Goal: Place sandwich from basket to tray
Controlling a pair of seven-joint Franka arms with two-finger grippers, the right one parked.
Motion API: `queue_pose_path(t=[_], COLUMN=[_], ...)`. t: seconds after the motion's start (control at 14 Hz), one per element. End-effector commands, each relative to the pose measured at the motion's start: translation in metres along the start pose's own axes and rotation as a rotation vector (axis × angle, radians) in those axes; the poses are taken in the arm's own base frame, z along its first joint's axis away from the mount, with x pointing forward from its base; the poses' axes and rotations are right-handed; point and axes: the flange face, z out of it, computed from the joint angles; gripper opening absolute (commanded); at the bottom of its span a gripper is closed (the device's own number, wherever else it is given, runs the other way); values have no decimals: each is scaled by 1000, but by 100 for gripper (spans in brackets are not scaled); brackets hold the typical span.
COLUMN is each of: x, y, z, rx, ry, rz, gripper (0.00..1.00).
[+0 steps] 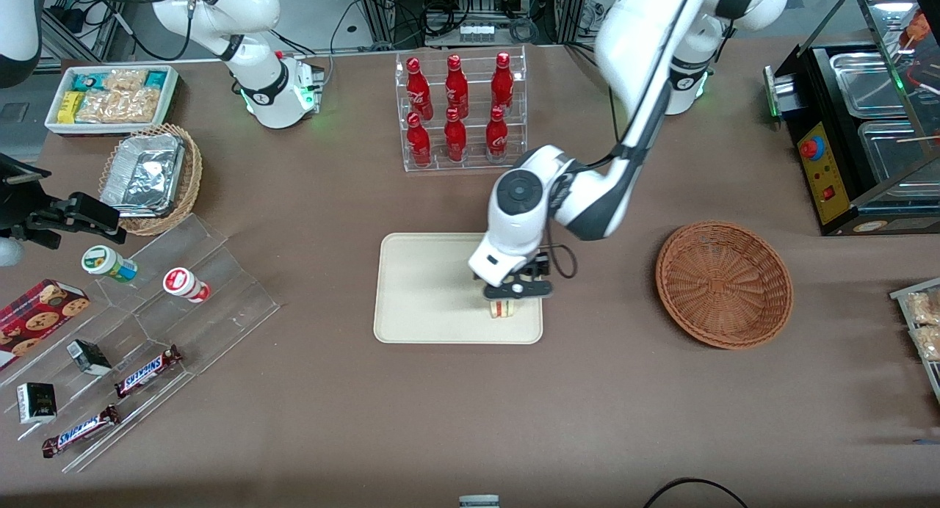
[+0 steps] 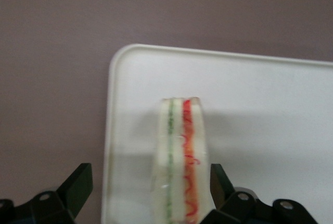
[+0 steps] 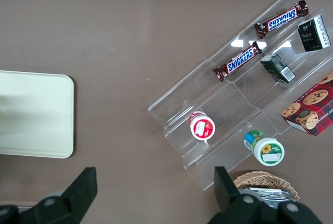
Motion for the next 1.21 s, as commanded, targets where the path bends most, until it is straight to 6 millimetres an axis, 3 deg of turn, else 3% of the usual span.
queue_pose_path(t=[0.0,0.14,0.29,0.5,0.71,0.93,1.14], x=[24,38,51,78,85,79,66], y=[-56,-92,-134,-221,-281,-327,-354], z=[-74,-114,-141,-179,-195,-229,-266], rx=[2,3,14,16,8,5,7], ry=[-21,-20,-38,-62,-110,-117,-98], rz=[-73,-117,-56,-38,37,26,-2], gripper=[100,100,100,100,100,100,100])
